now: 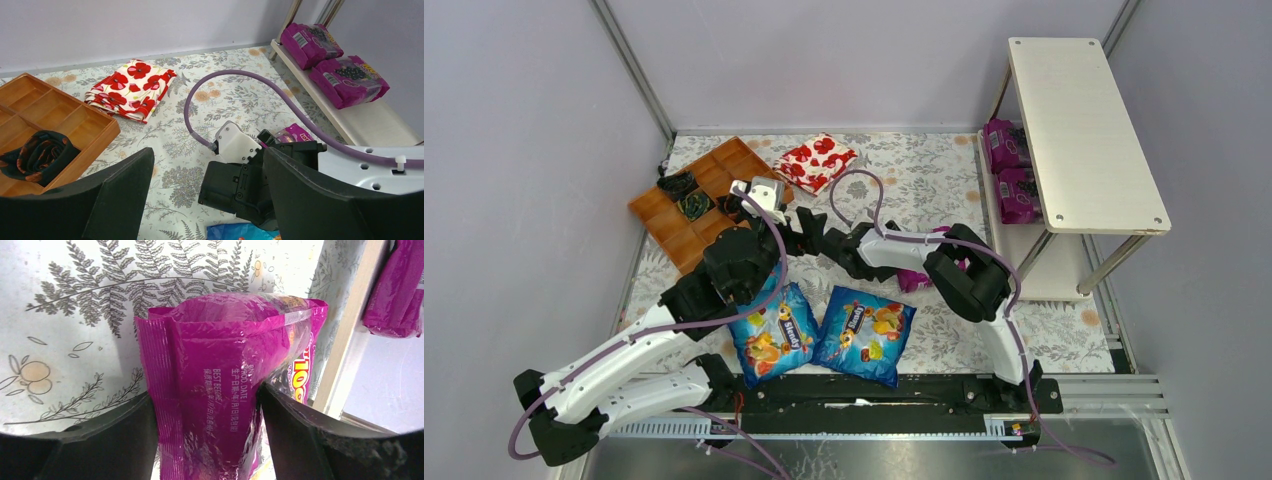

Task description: Place and organize the candy bags onto the shelf

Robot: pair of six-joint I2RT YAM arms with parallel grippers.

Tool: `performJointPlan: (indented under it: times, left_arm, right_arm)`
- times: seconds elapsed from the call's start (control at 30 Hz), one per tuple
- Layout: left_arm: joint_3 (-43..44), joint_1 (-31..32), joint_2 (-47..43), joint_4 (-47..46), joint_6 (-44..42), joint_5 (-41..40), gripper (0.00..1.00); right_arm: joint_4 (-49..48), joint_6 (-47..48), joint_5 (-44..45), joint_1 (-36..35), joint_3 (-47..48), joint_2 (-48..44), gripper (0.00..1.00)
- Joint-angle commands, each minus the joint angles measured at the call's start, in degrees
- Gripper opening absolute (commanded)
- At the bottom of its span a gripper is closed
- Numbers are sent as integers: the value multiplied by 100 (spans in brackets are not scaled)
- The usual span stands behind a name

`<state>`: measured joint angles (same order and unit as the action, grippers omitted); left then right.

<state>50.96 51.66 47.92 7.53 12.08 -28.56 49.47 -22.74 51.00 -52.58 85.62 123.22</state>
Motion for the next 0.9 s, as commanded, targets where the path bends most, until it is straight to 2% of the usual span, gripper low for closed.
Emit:
performJointPlan:
  times: [0.0, 0.37, 0.87]
  left_arm:
    - [28, -30, -85, -243, 55, -49, 85]
    - [29, -30, -99, -234, 58, -13, 85]
    - [46, -33, -140, -220, 67, 34, 85]
  right_arm:
    - [115, -281, 491, -24, -43, -31, 70]
    - [888, -467, 867, -23, 345, -326, 49]
    - [1931, -262, 1674, -32, 980, -1130, 34]
